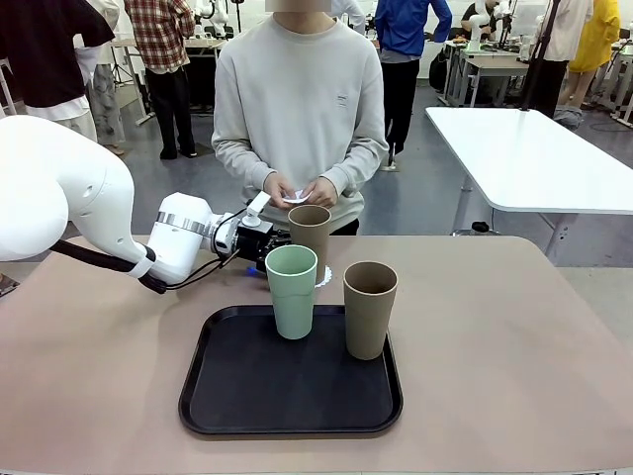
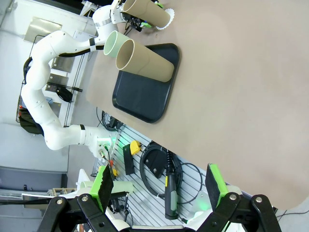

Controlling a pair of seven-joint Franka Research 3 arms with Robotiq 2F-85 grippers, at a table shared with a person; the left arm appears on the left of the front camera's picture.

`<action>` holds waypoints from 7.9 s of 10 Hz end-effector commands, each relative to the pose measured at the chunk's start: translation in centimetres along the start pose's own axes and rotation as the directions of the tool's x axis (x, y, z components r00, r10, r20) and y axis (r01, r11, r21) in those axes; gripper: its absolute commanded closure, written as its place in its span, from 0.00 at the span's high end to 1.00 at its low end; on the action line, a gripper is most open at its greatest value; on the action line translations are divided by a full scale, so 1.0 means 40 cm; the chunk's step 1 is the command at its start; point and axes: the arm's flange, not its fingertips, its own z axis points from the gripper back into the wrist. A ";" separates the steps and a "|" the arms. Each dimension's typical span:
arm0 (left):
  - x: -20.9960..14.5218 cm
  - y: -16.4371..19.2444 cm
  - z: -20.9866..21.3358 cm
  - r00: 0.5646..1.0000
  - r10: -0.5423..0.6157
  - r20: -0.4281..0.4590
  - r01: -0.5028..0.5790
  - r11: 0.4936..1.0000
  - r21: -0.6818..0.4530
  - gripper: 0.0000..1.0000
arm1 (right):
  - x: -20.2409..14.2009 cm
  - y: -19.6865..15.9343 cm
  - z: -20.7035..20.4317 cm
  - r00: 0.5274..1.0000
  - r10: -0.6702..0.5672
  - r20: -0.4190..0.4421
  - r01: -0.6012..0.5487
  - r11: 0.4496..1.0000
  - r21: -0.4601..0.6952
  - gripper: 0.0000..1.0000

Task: Place coasters on the table and set cups on them.
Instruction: Pick up one Reusable plastic cup and place it on a coaster set by the human, then take one Reusable plastic cup from the Flat Tray and place it on a coaster set by the human.

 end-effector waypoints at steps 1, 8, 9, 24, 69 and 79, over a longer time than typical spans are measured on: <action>0.015 0.001 0.013 1.000 0.009 -0.013 -0.010 1.000 -0.019 1.00 | 0.001 0.000 -0.001 1.000 0.000 0.004 0.000 1.000 0.014 1.00; 0.030 -0.023 0.097 0.999 0.003 -0.037 -0.002 1.000 0.020 1.00 | 0.001 0.000 -0.001 1.000 0.000 0.004 0.000 1.000 0.014 1.00; 0.034 -0.030 0.121 0.999 -0.001 -0.040 0.002 0.999 0.036 1.00 | 0.001 0.000 -0.001 1.000 0.000 0.004 0.000 1.000 0.014 1.00; 0.622 -0.416 0.164 0.472 0.696 -0.541 -0.264 0.697 0.667 1.00 | 0.001 0.000 -0.001 1.000 0.000 0.004 0.000 1.000 0.014 1.00; 0.358 -0.982 1.055 0.247 0.906 0.344 -0.965 0.198 0.173 1.00 | 0.001 0.000 -0.001 1.000 0.000 0.004 0.000 1.000 0.014 1.00; 0.358 -0.982 1.055 0.247 0.906 0.344 -0.965 0.198 0.173 1.00 | 0.001 0.000 -0.001 1.000 0.000 0.004 0.000 1.000 0.014 1.00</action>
